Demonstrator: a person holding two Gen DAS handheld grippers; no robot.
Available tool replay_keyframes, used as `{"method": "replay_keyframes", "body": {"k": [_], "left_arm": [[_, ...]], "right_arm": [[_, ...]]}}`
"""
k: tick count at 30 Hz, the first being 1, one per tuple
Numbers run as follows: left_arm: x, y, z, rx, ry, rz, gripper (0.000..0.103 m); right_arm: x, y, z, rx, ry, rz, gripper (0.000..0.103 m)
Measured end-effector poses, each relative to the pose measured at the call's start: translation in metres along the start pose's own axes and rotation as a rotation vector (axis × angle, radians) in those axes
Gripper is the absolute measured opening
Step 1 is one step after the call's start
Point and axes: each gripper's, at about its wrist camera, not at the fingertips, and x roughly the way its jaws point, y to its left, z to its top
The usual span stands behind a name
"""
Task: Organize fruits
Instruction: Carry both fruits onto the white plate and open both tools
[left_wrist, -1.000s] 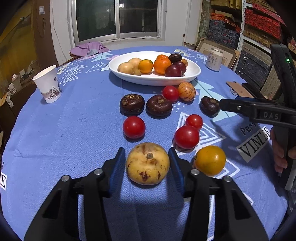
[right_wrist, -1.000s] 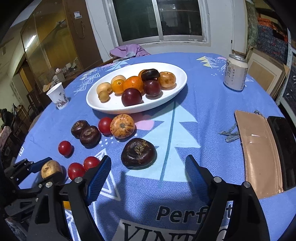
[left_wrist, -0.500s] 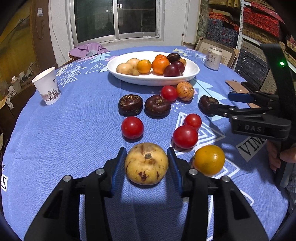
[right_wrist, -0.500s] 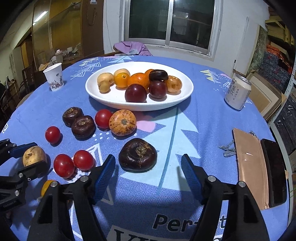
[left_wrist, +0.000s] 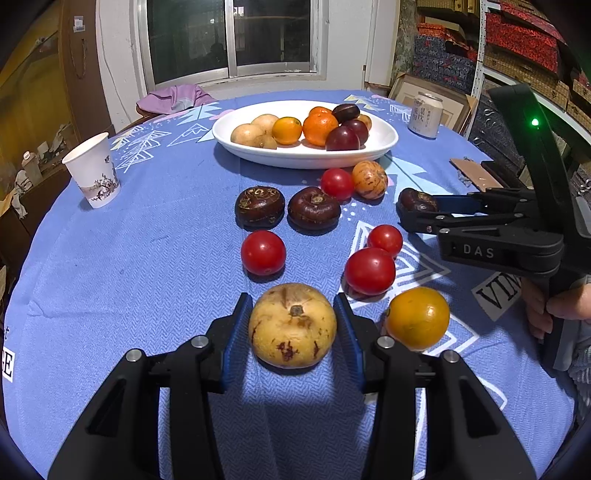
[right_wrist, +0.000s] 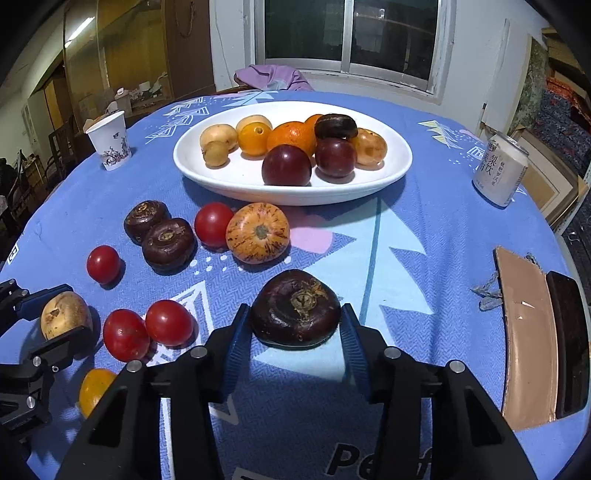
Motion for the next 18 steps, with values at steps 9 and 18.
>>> {"method": "replay_keyframes", "body": {"k": [9,18], "left_arm": [[-0.001,0.0,0.0,0.0,-0.004,0.001,0.045],[-0.007,0.005,0.0,-0.023,-0.038,0.008,0.045]], "right_arm": [[-0.002,0.0,-0.001,0.01,-0.002,0.013,0.049],[-0.012,-0.011,-0.002,0.066,-0.028,0.046,0.049]]}}
